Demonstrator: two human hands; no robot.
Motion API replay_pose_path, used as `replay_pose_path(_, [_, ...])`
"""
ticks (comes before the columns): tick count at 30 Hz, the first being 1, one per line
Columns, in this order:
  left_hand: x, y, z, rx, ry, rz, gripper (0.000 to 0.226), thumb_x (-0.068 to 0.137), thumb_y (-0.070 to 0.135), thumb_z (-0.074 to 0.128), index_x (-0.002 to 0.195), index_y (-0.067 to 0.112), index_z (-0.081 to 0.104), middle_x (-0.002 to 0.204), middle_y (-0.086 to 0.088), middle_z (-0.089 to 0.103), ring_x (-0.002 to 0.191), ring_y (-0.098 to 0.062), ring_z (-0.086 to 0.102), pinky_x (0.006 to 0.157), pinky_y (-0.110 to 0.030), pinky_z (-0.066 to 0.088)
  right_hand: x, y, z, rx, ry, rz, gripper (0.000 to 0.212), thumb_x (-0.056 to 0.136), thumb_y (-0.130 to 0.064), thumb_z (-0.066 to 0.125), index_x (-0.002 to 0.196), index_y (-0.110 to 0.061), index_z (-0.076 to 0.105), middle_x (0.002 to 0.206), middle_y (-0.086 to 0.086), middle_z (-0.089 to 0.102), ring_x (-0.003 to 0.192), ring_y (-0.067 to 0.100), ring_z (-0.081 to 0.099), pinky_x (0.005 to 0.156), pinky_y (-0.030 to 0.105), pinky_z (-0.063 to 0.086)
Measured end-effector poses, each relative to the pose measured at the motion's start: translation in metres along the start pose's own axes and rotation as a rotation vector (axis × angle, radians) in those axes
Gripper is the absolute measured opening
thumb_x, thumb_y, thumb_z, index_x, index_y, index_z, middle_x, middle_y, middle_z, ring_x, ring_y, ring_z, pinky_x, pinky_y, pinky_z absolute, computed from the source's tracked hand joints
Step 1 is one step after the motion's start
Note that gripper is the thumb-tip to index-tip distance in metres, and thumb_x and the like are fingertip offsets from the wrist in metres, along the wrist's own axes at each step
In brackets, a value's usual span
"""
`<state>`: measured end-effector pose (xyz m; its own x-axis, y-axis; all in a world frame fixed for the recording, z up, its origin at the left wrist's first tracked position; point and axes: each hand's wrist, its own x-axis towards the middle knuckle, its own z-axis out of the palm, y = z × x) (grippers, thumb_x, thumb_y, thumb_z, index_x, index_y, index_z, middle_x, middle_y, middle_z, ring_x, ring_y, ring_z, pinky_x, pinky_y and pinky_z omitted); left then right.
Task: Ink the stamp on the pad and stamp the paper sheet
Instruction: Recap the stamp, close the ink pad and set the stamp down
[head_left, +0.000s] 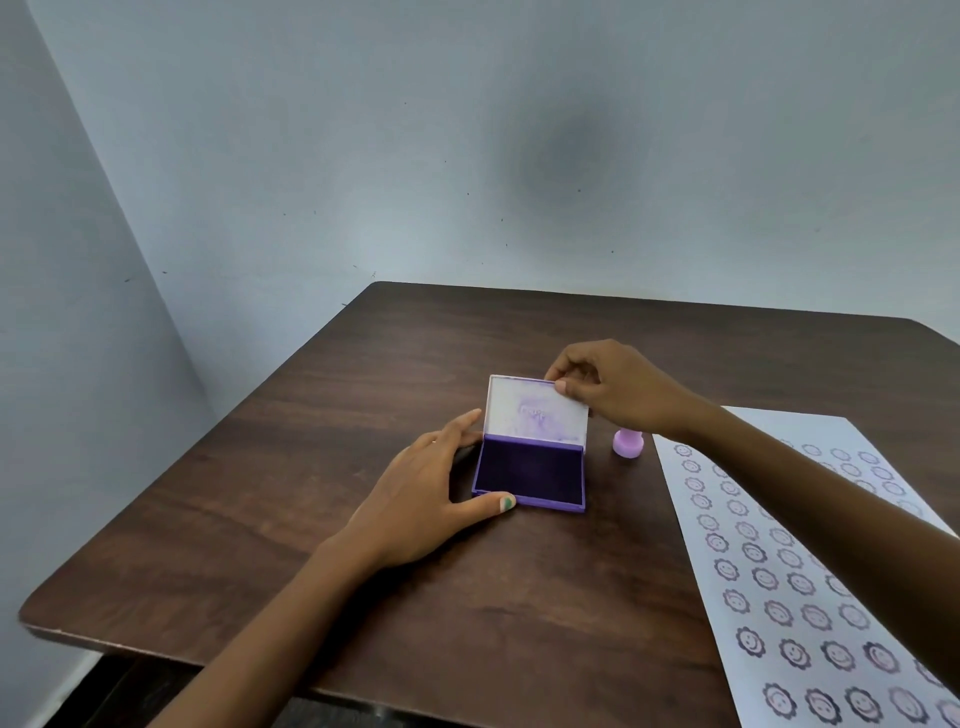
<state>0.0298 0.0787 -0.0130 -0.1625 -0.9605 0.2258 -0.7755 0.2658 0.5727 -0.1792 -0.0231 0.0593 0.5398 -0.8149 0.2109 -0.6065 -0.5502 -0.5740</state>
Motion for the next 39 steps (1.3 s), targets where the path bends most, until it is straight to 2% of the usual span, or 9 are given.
replay_pose_path(2, [0.000, 0.001, 0.000, -0.001, 0.010, 0.009, 0.089, 0.073, 0.063, 0.063, 0.145, 0.038, 0.016, 0.143, 0.022, 0.042, 0.127, 0.004, 0.033, 0.100, -0.020, 0.028, 0.001, 0.002, 0.003, 0.006, 0.009, 0.018, 0.012, 0.088, -0.010, 0.055, 0.093, -0.011, 0.066, 0.072, -0.009, 0.059, 0.063, 0.003, 0.051, 0.052, 0.002, 0.038])
replay_pose_path(5, [0.000, 0.000, 0.000, 0.010, 0.022, 0.021, 0.087, 0.074, 0.062, 0.063, 0.145, 0.036, 0.019, 0.143, 0.020, 0.043, 0.128, 0.001, 0.035, 0.101, -0.020, 0.029, 0.002, 0.005, 0.008, 0.014, 0.005, 0.038, 0.012, 0.088, -0.010, 0.056, 0.090, -0.012, 0.067, 0.078, 0.002, 0.065, 0.066, 0.005, 0.053, 0.054, 0.007, 0.039])
replay_pose_path(8, [0.000, -0.001, 0.001, 0.022, 0.027, 0.027, 0.086, 0.074, 0.061, 0.063, 0.145, 0.036, 0.021, 0.144, 0.018, 0.043, 0.129, 0.000, 0.036, 0.102, -0.021, 0.029, 0.004, 0.006, 0.011, 0.023, 0.003, 0.061, 0.012, 0.089, -0.010, 0.055, 0.091, -0.011, 0.067, 0.083, 0.009, 0.067, 0.072, 0.015, 0.057, 0.059, 0.020, 0.043])
replay_pose_path(21, [0.001, -0.001, 0.001, 0.028, 0.007, 0.025, 0.088, 0.075, 0.064, 0.060, 0.146, 0.034, 0.017, 0.145, 0.017, 0.041, 0.130, -0.003, 0.036, 0.103, -0.023, 0.029, -0.018, -0.011, 0.003, -0.058, 0.059, -0.076, 0.011, 0.087, -0.016, 0.058, 0.094, -0.017, 0.067, 0.089, -0.004, 0.066, 0.078, 0.004, 0.057, 0.067, 0.013, 0.042])
replay_pose_path(25, [-0.001, 0.000, 0.002, 0.033, 0.025, 0.037, 0.081, 0.076, 0.061, 0.061, 0.143, 0.036, 0.023, 0.140, 0.018, 0.046, 0.126, -0.002, 0.038, 0.100, -0.022, 0.031, -0.041, -0.018, 0.008, -0.094, 0.053, -0.125, 0.010, 0.087, -0.018, 0.059, 0.094, -0.019, 0.066, 0.092, -0.004, 0.069, 0.082, 0.008, 0.059, 0.071, 0.021, 0.048])
replay_pose_path(29, [-0.001, -0.001, 0.003, 0.067, 0.027, 0.027, 0.077, 0.077, 0.061, 0.059, 0.142, 0.033, 0.029, 0.140, 0.014, 0.046, 0.129, -0.005, 0.037, 0.105, -0.028, 0.032, -0.067, -0.019, 0.020, -0.209, 0.064, -0.216, 0.011, 0.085, -0.020, 0.061, 0.094, -0.023, 0.065, 0.094, -0.006, 0.068, 0.081, 0.005, 0.056, 0.069, 0.022, 0.046])
replay_pose_path(32, [0.000, -0.001, 0.002, 0.075, 0.022, 0.036, 0.070, 0.077, 0.061, 0.058, 0.138, 0.036, 0.036, 0.138, 0.015, 0.048, 0.129, -0.003, 0.036, 0.106, -0.027, 0.033, -0.080, -0.020, 0.028, -0.342, 0.068, -0.286, 0.011, 0.083, -0.020, 0.063, 0.093, -0.021, 0.066, 0.095, -0.002, 0.069, 0.086, 0.014, 0.059, 0.069, 0.030, 0.047])
replay_pose_path(35, [0.000, -0.001, 0.002, 0.086, 0.016, 0.036, 0.067, 0.078, 0.062, 0.057, 0.137, 0.037, 0.037, 0.139, 0.017, 0.047, 0.129, -0.002, 0.035, 0.106, -0.028, 0.032, -0.086, -0.021, 0.031, -0.360, 0.068, -0.329, 0.011, 0.082, -0.020, 0.060, 0.090, -0.018, 0.068, 0.088, 0.001, 0.070, 0.079, 0.019, 0.062, 0.066, 0.034, 0.050])
replay_pose_path(39, [-0.001, -0.001, 0.003, 0.091, 0.015, 0.032, 0.067, 0.078, 0.063, 0.056, 0.137, 0.039, 0.037, 0.139, 0.018, 0.047, 0.129, -0.001, 0.034, 0.106, -0.026, 0.030, -0.082, -0.016, 0.030, -0.271, 0.090, -0.233, 0.018, 0.087, -0.032, 0.058, 0.101, -0.023, 0.064, 0.106, -0.005, 0.066, 0.097, 0.011, 0.055, 0.081, 0.027, 0.044])
